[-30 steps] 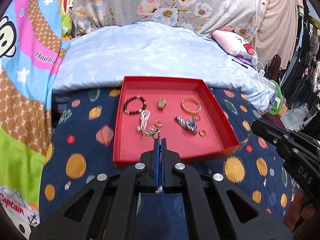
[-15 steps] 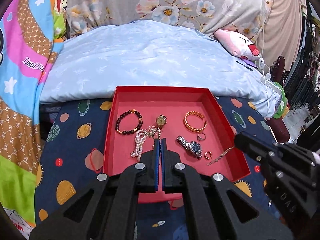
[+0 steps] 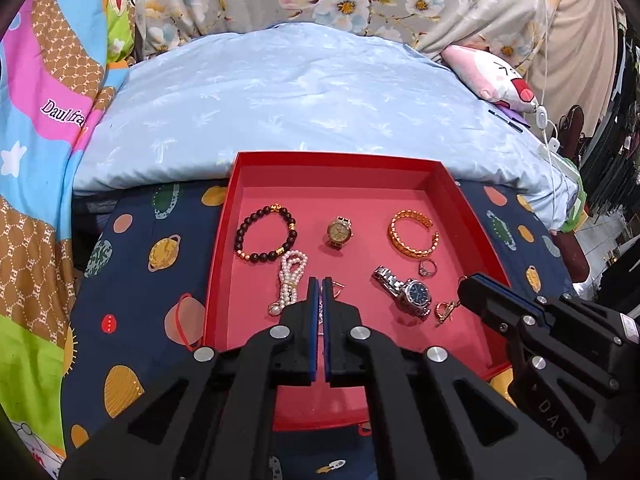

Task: Organize jewelry
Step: 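Carry both silver necklaces into the red tray and open both grippers, then lift both grippers away from the red tray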

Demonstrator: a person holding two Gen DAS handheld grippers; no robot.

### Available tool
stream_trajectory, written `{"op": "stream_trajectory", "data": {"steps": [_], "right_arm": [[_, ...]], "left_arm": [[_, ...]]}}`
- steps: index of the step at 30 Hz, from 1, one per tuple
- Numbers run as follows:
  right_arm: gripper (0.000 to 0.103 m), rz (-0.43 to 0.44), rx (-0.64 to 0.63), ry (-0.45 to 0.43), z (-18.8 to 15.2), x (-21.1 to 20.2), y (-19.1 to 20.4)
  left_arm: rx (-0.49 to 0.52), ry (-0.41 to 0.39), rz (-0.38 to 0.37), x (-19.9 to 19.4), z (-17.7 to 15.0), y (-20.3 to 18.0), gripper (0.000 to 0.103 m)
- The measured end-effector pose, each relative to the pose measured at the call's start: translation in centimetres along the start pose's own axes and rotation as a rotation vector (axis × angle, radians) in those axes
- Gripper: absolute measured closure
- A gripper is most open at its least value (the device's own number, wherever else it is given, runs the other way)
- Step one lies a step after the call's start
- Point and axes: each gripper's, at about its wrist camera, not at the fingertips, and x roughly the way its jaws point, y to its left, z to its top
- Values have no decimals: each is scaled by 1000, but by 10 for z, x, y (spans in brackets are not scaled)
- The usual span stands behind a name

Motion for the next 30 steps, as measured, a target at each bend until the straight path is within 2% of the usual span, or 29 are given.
{"op": "stream_trajectory", "data": {"steps": [5, 7, 12, 18, 21, 25, 30], "right_arm": [[102, -7, 9, -4, 0, 2, -1], [102, -8, 10, -7, 0, 2, -2], [99, -15, 15, -13, 2, 1, -4], [96, -25, 25, -16, 0, -4, -8], [92, -32, 28, -18, -5, -9, -7], [81, -45, 34, -23, -12, -16, -5], [79, -54, 44, -21, -22, -25, -5]], "left_arm": [[-11, 10, 18, 5, -1, 3, 99], [-18, 14, 25, 6, -2, 6, 88], [-24, 1, 37, 3, -1, 9, 79], [-28, -10, 43, -4, -2, 12, 78], [-23, -12, 49, -8, -5, 11, 78], [-14, -14, 54, -14, -10, 7, 78], [-19, -10, 62, -21, -18, 3, 78]]}}
